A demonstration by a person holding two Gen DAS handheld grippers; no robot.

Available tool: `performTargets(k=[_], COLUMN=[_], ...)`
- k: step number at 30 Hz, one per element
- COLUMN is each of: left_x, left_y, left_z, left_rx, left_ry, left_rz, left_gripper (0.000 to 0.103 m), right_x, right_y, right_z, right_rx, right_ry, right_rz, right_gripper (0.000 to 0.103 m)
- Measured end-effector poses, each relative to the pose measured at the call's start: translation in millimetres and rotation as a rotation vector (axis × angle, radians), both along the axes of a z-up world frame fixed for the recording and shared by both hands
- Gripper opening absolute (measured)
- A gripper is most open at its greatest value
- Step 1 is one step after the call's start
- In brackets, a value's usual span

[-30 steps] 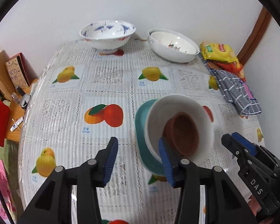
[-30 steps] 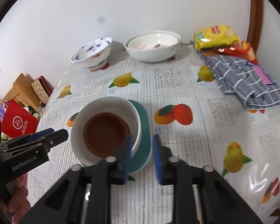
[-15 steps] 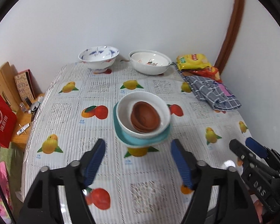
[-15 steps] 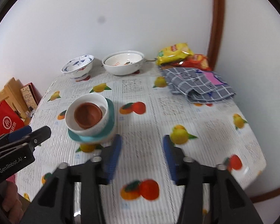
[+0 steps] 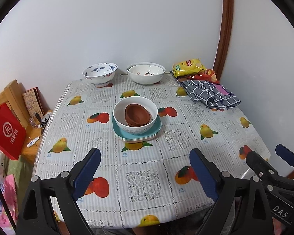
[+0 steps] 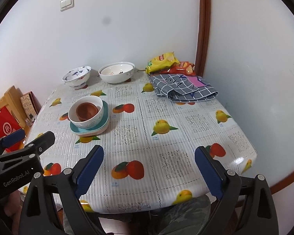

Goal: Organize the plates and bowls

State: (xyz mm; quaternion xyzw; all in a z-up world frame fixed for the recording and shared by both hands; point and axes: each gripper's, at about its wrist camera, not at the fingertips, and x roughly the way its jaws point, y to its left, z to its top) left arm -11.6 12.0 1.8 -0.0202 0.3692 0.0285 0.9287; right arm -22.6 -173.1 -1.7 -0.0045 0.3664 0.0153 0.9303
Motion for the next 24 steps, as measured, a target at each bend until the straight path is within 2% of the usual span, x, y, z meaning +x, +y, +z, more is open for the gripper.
performTargets(k=[24], left_x=[-8], left_y=[-13], left_z=[-1], left_rx=[0.021], left_ry=[0.019], left_rz=[-0.005], left_gripper=[0.092], right_x=[-17], right_y=[-13], right_z=[1], right_rx=[0.006], right_ry=[-0.022], right_rz=[-0.017], right_gripper=[0.093])
